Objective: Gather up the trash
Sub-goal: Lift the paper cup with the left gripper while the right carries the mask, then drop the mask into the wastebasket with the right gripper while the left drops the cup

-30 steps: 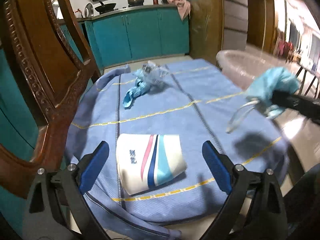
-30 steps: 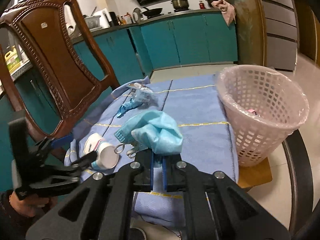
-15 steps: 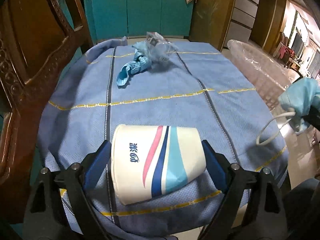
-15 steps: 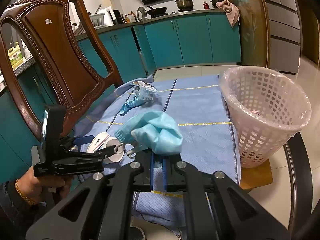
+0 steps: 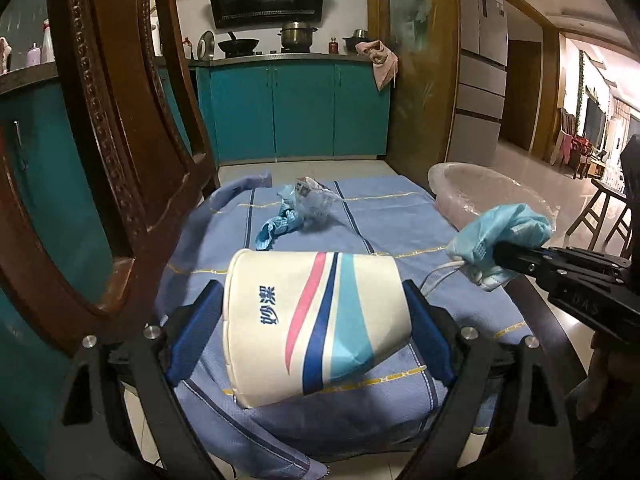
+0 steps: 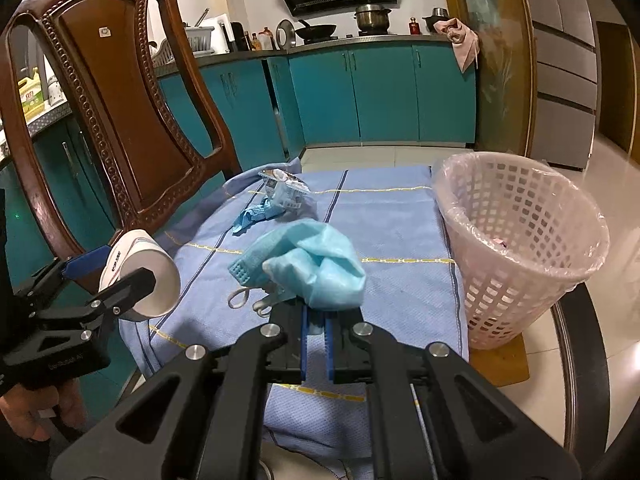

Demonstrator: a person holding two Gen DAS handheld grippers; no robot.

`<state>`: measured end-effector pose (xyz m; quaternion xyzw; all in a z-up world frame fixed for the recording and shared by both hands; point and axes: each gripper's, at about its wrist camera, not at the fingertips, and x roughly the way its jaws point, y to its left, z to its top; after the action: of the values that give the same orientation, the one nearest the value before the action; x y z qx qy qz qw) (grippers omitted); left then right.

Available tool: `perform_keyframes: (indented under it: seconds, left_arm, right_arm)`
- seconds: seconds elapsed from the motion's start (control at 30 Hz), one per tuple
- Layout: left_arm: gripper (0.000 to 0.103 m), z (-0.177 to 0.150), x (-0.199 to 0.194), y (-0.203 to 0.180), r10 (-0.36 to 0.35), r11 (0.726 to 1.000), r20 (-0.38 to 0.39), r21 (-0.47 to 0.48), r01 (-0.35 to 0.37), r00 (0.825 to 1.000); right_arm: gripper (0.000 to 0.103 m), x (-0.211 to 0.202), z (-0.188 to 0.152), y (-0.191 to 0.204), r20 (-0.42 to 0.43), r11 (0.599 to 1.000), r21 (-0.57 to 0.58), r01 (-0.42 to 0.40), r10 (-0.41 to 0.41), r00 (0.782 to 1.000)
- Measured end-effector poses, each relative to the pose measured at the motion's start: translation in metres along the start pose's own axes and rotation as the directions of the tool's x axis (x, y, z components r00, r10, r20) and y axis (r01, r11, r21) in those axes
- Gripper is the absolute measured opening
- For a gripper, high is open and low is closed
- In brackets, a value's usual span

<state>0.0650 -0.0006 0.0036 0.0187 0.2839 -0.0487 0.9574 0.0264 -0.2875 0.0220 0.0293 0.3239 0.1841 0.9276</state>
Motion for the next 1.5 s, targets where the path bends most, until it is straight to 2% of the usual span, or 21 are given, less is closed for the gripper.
perform_keyframes:
  seconds: [0.17, 0.53, 0.6, 0.7, 0.77, 0.8, 0.87, 0.9, 0.93, 1.0, 1.07, 1.13, 1.17, 1.2, 1.23, 1.27, 1.3, 1.4, 1.47, 1.5]
  left_arm:
    - [0.088, 0.002, 0.005, 0.01, 0.011, 0.999, -0.014, -0.039, -0.012, 1.0]
    - [0.088, 0.001, 0.007, 0.009, 0.01, 0.999, -0.015, -0.046, -0.011, 1.0]
    - [0.088, 0.001, 0.007, 0.009, 0.01, 0.999, -0.014, -0.046, -0.011, 1.0]
    - [0.088, 0.001, 0.007, 0.009, 0.012, 0.999, -0.014, -0.047, -0.012, 1.0]
    - [0.088, 0.0, 0.009, 0.009, 0.011, 0.999, -0.017, -0.052, -0.012, 1.0]
    - [0.088, 0.001, 0.009, 0.009, 0.011, 0.999, -0.016, -0.052, -0.011, 1.0]
    - [0.088, 0.002, 0.009, 0.008, 0.011, 0.999, -0.012, -0.049, -0.011, 1.0]
    - [0.088, 0.002, 0.009, 0.007, 0.011, 0.999, -0.01, -0.046, -0.012, 1.0]
    - [0.088, 0.001, 0.01, 0.007, 0.011, 0.999, -0.011, -0.042, -0.012, 1.0]
    - [0.088, 0.0, 0.013, 0.006, 0.016, 0.999, -0.019, -0.031, -0.016, 1.0]
    - [0.088, 0.0, 0.013, 0.005, 0.017, 0.999, -0.024, -0.028, -0.018, 1.0]
    - [0.088, 0.0, 0.013, 0.003, 0.01, 1.0, -0.026, -0.026, -0.01, 1.0]
    - [0.088, 0.001, 0.013, 0.001, 0.003, 1.0, -0.027, -0.025, -0.004, 1.0]
    - [0.088, 0.003, 0.013, -0.005, -0.017, 1.0, -0.029, -0.017, 0.016, 0.999]
    - [0.088, 0.005, 0.014, -0.011, -0.036, 0.999, -0.027, -0.007, 0.035, 0.999]
    - [0.088, 0.01, 0.015, -0.021, -0.058, 0.998, -0.022, 0.012, 0.058, 0.998]
    - [0.088, 0.014, 0.016, -0.033, -0.082, 0.996, -0.017, 0.033, 0.082, 0.997]
    - [0.088, 0.037, 0.029, -0.074, -0.173, 0.982, -0.02, 0.07, 0.174, 0.985]
    - [0.088, 0.057, 0.038, -0.101, -0.231, 0.97, -0.012, 0.08, 0.232, 0.973]
    - [0.089, 0.077, 0.047, -0.125, -0.286, 0.955, 0.003, 0.086, 0.284, 0.958]
  right_arm:
    - [0.007, 0.001, 0.0, 0.003, -0.002, 1.0, -0.009, 0.004, -0.004, 1.0]
    - [0.007, 0.005, -0.001, 0.003, -0.014, 1.0, -0.009, 0.002, -0.002, 1.0]
    - [0.007, 0.002, 0.001, -0.001, 0.008, 1.0, 0.003, 0.005, -0.005, 1.0]
    - [0.007, -0.009, 0.017, -0.027, 0.093, 0.996, 0.075, 0.054, -0.061, 0.994]
    - [0.007, -0.016, 0.035, -0.059, 0.158, 0.981, 0.165, 0.097, -0.124, 0.98]
    - [0.008, -0.018, 0.048, -0.084, 0.191, 0.965, 0.236, 0.118, -0.165, 0.968]
    - [0.009, -0.01, 0.067, -0.123, 0.224, 0.936, 0.304, 0.177, -0.251, 0.942]
    - [0.02, 0.001, 0.072, -0.14, 0.216, 0.926, 0.317, 0.203, -0.279, 0.936]
    - [0.049, 0.014, 0.074, -0.153, 0.186, 0.92, 0.322, 0.223, -0.293, 0.938]
    - [0.07, 0.03, 0.065, -0.174, 0.169, 0.905, 0.355, 0.235, -0.309, 0.936]
    - [0.07, 0.028, 0.052, -0.188, 0.103, 0.885, 0.401, 0.235, -0.298, 0.949]
    - [0.072, 0.0, 0.04, -0.197, 0.132, 0.849, 0.494, 0.187, -0.286, 0.949]
    - [0.08, -0.013, 0.035, -0.198, 0.159, 0.834, 0.527, 0.164, -0.286, 0.945]
    - [0.09, -0.035, 0.024, -0.198, 0.211, 0.816, 0.562, 0.132, -0.296, 0.931]
    - [0.096, -0.052, 0.015, -0.195, 0.244, 0.805, 0.579, 0.129, -0.322, 0.915]
    - [0.098, -0.07, 0.003, -0.19, 0.266, 0.795, 0.591, 0.14, -0.356, 0.896]
    - [0.098, -0.08, -0.003, -0.186, 0.275, 0.789, 0.597, 0.147, -0.373, 0.886]
    - [0.099, -0.103, -0.021, -0.18, 0.286, 0.763, 0.631, 0.14, -0.397, 0.872]
    - [0.099, -0.113, -0.023, -0.176, 0.321, 0.758, 0.637, 0.138, -0.424, 0.847]
    - [0.099, -0.12, -0.025, -0.175, 0.344, 0.75, 0.644, 0.149, -0.458, 0.82]
